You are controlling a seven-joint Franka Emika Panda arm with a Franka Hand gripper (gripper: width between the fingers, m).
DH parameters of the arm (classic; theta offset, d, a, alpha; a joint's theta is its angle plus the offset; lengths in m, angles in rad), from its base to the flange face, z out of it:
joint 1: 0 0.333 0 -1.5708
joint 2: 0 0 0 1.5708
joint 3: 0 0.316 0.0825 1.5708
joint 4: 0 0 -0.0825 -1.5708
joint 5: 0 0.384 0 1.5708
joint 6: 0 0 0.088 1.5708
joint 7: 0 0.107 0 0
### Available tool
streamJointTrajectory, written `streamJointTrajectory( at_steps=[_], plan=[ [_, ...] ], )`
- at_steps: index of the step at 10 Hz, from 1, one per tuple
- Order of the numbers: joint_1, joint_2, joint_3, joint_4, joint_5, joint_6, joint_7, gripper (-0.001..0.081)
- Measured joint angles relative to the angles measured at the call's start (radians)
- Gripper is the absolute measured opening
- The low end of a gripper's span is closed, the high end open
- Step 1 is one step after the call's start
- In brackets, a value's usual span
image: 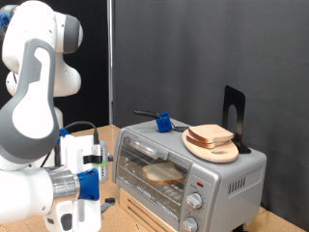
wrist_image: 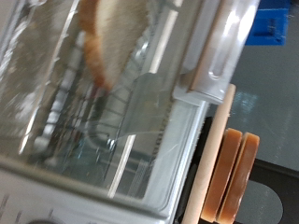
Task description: Make a piece of toast with the oven
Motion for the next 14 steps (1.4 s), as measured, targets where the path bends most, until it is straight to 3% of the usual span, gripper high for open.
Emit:
streamJointTrajectory(
  at_steps=[3, 5, 7, 10, 14],
  plan=[
    [0.001, 0.017, 0.035, -0.007, 0.053, -0.071, 0.140, 0.0682],
    [0.006, 0.019, 0.065, -0.050, 0.143, -0.054, 0.131, 0.0682],
    [0.011, -0.025, 0.080, -0.142, 0.260, 0.028, 0.062, 0.0682],
    [0.011, 0.010, 0.080, -0.092, 0.192, -0.004, 0.116, 0.0682],
    [0.011, 0.137, 0.091, 0.041, 0.294, 0.094, 0.137, 0.0682]
  ],
)
